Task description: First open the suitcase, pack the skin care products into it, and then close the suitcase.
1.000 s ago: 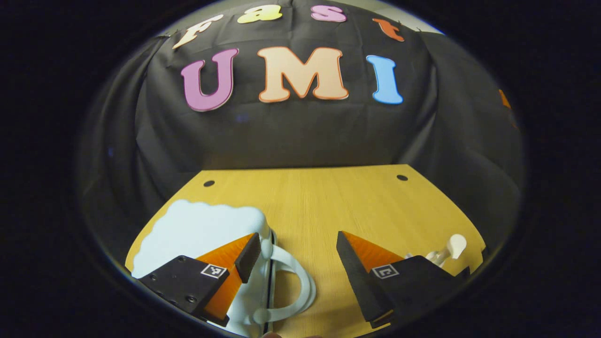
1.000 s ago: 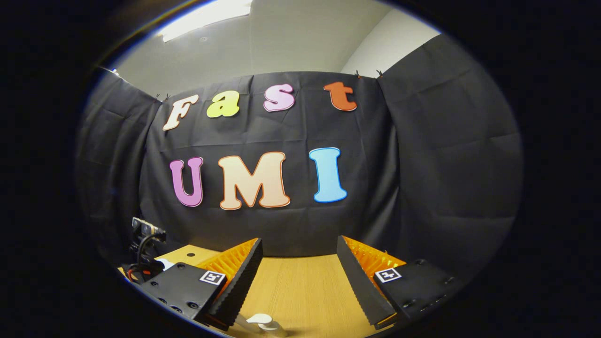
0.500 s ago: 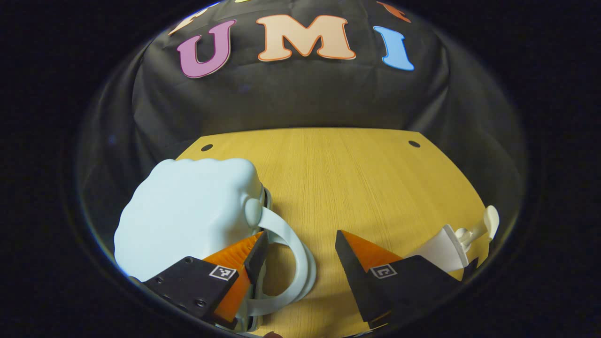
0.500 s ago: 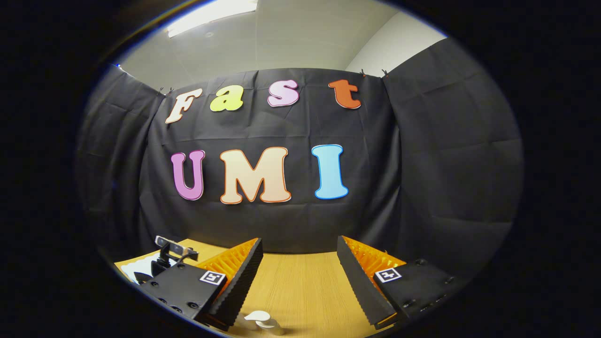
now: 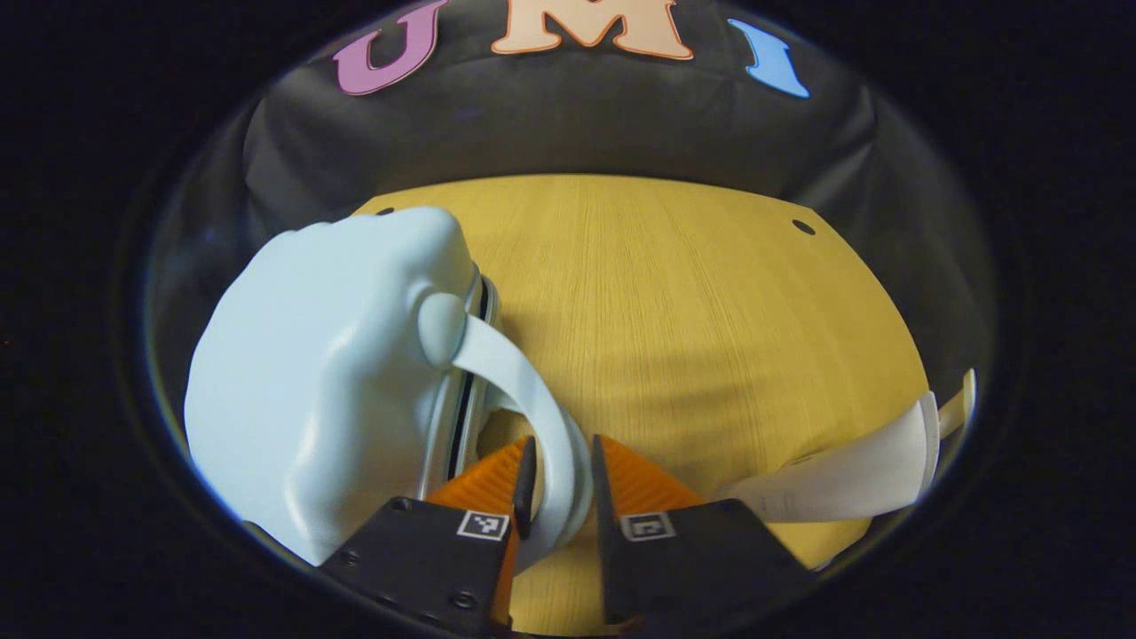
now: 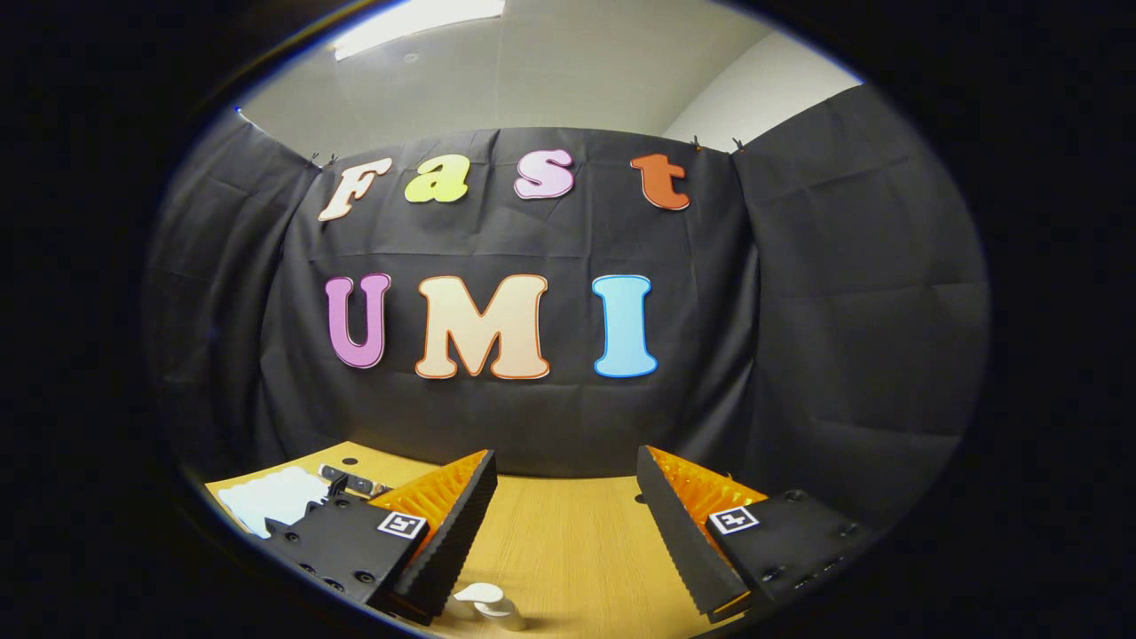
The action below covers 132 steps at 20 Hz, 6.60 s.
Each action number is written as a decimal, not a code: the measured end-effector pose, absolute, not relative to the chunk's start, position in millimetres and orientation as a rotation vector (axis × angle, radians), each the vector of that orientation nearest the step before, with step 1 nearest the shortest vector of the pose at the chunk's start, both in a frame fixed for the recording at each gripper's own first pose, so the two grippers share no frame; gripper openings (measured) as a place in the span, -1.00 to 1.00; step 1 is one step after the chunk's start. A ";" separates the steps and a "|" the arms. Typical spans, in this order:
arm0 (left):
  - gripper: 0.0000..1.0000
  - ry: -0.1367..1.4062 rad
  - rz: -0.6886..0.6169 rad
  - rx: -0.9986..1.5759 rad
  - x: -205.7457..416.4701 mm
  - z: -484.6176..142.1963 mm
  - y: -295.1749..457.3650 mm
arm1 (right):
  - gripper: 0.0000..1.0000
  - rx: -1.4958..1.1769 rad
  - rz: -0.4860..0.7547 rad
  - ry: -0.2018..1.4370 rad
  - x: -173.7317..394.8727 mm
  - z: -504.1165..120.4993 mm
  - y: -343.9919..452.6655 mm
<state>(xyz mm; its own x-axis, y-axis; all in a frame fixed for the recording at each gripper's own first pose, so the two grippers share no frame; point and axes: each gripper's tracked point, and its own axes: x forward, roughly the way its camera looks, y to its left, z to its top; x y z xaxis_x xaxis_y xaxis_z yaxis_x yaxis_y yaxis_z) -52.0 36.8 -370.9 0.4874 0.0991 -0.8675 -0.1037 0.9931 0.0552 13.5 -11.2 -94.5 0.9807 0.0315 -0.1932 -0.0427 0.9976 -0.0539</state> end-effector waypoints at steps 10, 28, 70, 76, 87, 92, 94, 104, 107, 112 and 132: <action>-1.00 0.983 0.079 0.049 -32.8 -340.7 31.2 | 0.99 -0.046 0.082 0.151 13.8 -87.1 5.0; -1.00 0.774 0.036 -0.018 -11.9 -164.7 131.2 | 0.99 0.037 0.172 0.164 36.2 -100.7 79.3; -0.98 0.860 0.533 -0.049 -67.4 -251.2 550.8 | 0.98 -0.048 0.085 0.197 35.1 -116.0 220.6; 0.32 0.677 0.685 0.060 -65.2 -211.7 582.7 | 0.99 -0.073 0.078 0.174 31.0 -105.7 207.7; 0.92 0.166 0.486 0.176 6.6 -23.3 391.1 | 0.97 -0.027 0.080 0.107 28.7 -77.2 139.8; 0.91 0.095 0.340 0.129 21.1 3.3 275.8 | 0.97 0.005 0.093 0.074 31.7 -62.3 99.0; 1.00 0.092 0.278 0.113 17.8 3.4 225.8 | 0.97 0.016 0.100 0.065 30.7 -58.7 84.7; 1.00 0.123 0.105 0.056 15.3 -36.0 74.4 | 0.97 0.051 0.110 0.042 23.3 -51.5 26.6; 0.90 0.165 0.070 0.032 9.9 -64.2 39.9 | 0.97 0.042 0.115 0.030 20.4 -48.1 9.7; 0.88 0.297 -0.002 -0.006 -4.0 -132.8 -19.7 | 0.97 0.012 0.121 0.030 15.2 -51.4 -14.0; 0.91 0.611 -0.041 -0.102 -54.2 -270.9 -70.9 | 0.97 -0.058 0.160 0.093 -6.6 -79.5 -31.0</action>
<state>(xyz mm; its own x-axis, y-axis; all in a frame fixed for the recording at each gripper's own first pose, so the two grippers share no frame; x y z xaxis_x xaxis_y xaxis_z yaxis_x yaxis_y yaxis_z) -54.2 -70.9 -270.9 0.8187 -0.0689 -0.5701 0.0086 0.9941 -0.1078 -6.6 -31.0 -79.5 0.9828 0.1567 -0.0973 -0.1621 0.9855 -0.0500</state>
